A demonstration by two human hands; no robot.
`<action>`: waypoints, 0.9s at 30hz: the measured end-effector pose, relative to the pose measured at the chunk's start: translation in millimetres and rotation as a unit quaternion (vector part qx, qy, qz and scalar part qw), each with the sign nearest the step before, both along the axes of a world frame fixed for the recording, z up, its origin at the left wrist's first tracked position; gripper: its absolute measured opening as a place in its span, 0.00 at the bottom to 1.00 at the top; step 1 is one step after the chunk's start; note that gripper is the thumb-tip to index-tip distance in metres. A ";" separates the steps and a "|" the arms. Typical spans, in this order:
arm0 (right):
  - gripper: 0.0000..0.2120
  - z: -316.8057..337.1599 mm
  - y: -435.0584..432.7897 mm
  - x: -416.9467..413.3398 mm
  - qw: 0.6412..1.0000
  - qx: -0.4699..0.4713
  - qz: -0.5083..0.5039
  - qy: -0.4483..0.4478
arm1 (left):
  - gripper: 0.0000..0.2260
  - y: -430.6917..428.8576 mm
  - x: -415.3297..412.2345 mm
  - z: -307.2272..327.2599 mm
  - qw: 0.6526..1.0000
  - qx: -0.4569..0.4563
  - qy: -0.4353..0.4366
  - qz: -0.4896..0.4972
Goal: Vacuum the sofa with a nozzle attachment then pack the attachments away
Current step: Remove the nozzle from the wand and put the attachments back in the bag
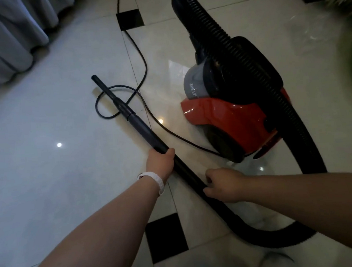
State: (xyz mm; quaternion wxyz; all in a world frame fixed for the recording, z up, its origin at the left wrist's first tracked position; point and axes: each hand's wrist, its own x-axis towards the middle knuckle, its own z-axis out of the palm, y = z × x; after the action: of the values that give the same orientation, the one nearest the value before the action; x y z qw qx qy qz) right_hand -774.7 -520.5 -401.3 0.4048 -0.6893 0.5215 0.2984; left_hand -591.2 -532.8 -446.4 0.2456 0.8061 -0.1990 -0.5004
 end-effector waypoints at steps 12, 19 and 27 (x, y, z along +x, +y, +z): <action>0.19 64.2 -0.5 1.0 0.988 -0.143 -0.016 -0.060 | 0.14 18.8 16.7 11.2 0.955 -0.112 -0.211 -0.177; 0.17 111.2 18.1 -26.5 0.976 -0.205 -0.061 -0.044 | 0.12 16.8 -32.8 35.8 0.884 -0.272 -0.174 -0.337; 0.08 197.2 15.8 -18.1 0.947 -0.227 -0.079 -0.214 | 0.02 -2.6 -30.1 100.4 0.842 -0.430 -0.185 -0.268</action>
State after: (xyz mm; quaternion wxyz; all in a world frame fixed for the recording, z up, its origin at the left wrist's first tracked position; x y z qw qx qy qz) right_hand -792.8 -504.8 -204.1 0.3620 -0.7674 0.5290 -0.0157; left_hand -621.3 -535.4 -346.0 0.3825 0.6124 -0.6441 -0.2525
